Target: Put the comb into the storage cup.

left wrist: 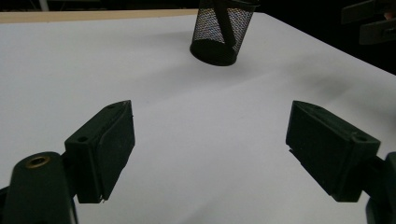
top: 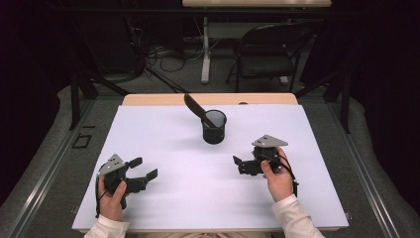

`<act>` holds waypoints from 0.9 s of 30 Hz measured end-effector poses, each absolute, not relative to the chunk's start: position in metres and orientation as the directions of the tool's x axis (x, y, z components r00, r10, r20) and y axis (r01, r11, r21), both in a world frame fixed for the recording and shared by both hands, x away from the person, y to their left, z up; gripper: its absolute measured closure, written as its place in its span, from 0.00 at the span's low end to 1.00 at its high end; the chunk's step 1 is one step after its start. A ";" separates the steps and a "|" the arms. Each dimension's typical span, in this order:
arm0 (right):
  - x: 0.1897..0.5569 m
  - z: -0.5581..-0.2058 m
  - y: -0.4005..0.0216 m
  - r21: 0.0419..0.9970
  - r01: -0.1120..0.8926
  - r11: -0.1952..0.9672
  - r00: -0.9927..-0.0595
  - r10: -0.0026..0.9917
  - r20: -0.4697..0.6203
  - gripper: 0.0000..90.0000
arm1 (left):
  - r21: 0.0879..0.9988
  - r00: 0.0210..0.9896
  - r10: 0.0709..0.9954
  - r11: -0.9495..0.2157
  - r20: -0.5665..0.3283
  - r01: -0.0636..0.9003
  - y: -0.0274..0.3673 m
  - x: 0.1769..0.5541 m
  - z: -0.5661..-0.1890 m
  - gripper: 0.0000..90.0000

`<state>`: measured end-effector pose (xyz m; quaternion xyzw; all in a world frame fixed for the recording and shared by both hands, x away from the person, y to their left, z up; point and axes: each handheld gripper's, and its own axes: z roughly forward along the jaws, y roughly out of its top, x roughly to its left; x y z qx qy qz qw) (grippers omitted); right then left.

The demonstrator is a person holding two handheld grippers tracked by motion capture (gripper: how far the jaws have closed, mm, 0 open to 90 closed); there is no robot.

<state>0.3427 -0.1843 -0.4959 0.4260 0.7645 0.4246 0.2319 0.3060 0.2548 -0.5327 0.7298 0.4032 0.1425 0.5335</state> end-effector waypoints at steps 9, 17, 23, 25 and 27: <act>0.343 -0.496 -0.185 0.848 0.451 0.277 -0.529 0.848 0.004 0.01 | 0.889 0.624 0.745 -0.095 -0.234 0.447 0.258 0.309 -0.536 0.18; 0.343 -0.496 -0.185 0.848 0.453 0.275 -0.528 0.849 0.007 0.01 | 0.887 0.618 0.751 -0.095 -0.235 0.452 0.260 0.310 -0.537 0.18; 0.343 -0.496 -0.185 0.848 0.452 0.278 -0.529 0.848 0.004 0.01 | 0.887 0.617 0.751 -0.096 -0.233 0.452 0.260 0.310 -0.538 0.18; 0.343 -0.496 -0.185 0.848 0.453 0.276 -0.528 0.849 0.005 0.01 | 0.886 0.617 0.752 -0.097 -0.233 0.453 0.260 0.310 -0.538 0.18; 0.343 -0.496 -0.185 0.847 0.454 0.276 -0.527 0.850 0.006 0.01 | 0.886 0.617 0.752 -0.098 -0.232 0.452 0.260 0.310 -0.538 0.18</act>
